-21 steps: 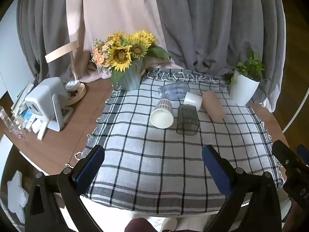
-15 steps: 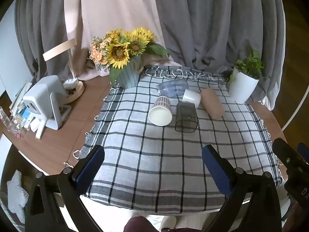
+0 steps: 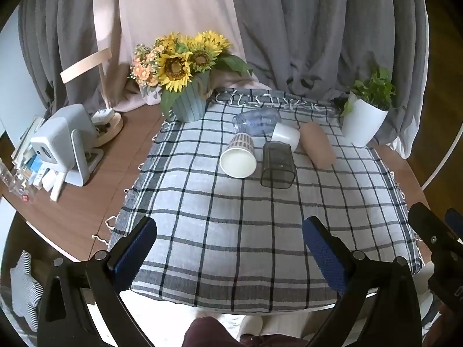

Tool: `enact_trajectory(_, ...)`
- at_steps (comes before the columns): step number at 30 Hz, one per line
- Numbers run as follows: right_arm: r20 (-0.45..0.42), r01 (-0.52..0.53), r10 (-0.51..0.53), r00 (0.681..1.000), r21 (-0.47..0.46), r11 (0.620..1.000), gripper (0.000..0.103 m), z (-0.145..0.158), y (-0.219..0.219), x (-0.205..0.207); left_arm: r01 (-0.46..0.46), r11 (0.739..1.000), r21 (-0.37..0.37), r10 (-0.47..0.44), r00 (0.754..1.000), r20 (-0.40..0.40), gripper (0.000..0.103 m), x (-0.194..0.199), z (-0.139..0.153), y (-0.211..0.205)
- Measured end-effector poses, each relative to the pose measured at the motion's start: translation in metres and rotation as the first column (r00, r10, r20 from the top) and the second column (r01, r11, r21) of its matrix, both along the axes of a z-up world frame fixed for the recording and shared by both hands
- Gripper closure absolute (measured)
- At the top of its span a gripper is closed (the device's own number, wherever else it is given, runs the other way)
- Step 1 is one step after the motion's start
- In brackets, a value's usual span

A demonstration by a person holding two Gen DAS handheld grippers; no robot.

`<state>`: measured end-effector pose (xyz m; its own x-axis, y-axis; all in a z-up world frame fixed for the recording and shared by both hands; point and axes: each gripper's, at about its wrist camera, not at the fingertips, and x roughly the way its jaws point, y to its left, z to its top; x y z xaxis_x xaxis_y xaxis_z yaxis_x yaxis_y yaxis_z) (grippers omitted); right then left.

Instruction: Flip cup upside down

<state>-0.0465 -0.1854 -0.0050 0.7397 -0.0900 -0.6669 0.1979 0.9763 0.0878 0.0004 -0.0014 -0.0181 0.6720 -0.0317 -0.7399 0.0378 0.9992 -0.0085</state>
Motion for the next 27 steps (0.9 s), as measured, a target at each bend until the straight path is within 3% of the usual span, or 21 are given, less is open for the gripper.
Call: enact_trajectory(27,0.0,-0.012,0.012,1.0,-0.017,1.0,0.002,0.0033,0.0046,-0.0026,-0.001,1.0,0.009,0.001,1.0,0.027,0.0,-0.0039,0.0067,-0.0011)
